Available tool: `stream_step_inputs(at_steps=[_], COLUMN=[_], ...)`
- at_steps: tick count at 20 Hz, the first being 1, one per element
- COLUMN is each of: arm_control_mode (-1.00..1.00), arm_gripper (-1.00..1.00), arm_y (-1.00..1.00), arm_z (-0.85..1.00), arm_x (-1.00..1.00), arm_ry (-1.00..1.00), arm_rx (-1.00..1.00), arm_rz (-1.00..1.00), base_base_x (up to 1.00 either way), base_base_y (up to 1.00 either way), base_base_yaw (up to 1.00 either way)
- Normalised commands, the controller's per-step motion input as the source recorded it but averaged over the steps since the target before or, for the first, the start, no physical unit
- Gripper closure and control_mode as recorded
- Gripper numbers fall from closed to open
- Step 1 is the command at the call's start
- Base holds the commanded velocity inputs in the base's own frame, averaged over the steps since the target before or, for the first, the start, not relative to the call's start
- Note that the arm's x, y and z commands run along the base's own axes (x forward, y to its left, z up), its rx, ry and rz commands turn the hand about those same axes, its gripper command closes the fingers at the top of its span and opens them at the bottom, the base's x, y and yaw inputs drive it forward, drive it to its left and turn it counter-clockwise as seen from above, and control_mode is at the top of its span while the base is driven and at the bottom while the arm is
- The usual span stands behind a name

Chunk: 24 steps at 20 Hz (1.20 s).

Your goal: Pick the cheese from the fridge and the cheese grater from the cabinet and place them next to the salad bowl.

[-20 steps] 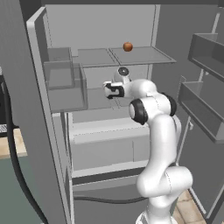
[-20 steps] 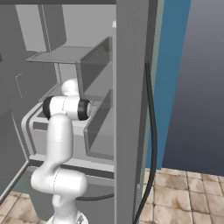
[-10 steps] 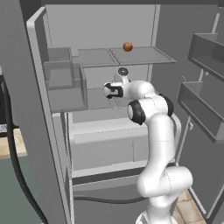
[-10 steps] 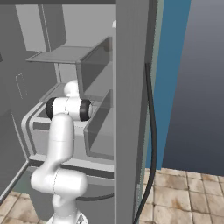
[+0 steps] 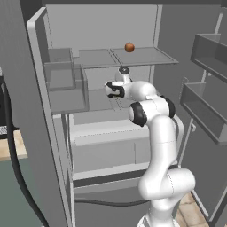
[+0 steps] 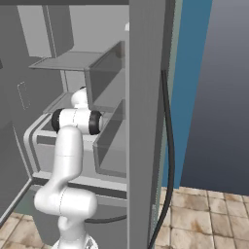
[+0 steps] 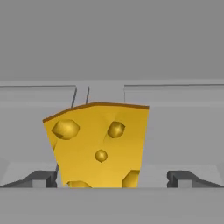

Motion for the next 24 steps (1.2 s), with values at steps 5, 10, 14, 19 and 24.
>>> stream_step_inputs(at_steps=[5,10,14,19,24], arm_control_mode=[-1.0,-1.0,-1.0,-1.0,-1.0], arm_gripper=[-1.0,1.0,1.0,1.0,1.0], arm_y=[0.0,0.05,0.06,0.11,0.06], arm_z=[-0.11,-0.32,-0.26,-0.07,0.0], arm_x=[0.0,0.0,0.02,0.02,0.0], arm_ry=[0.0,0.0,0.0,-0.05,-0.13], arm_rx=[0.01,0.04,0.02,0.0,0.0], arm_rz=[0.0,0.01,0.01,0.0,-0.02], base_base_x=[0.0,0.0,0.0,0.0,0.0], base_base_y=[0.0,0.0,0.0,0.0,0.0], base_base_yaw=[0.0,0.0,0.0,0.0,0.0])
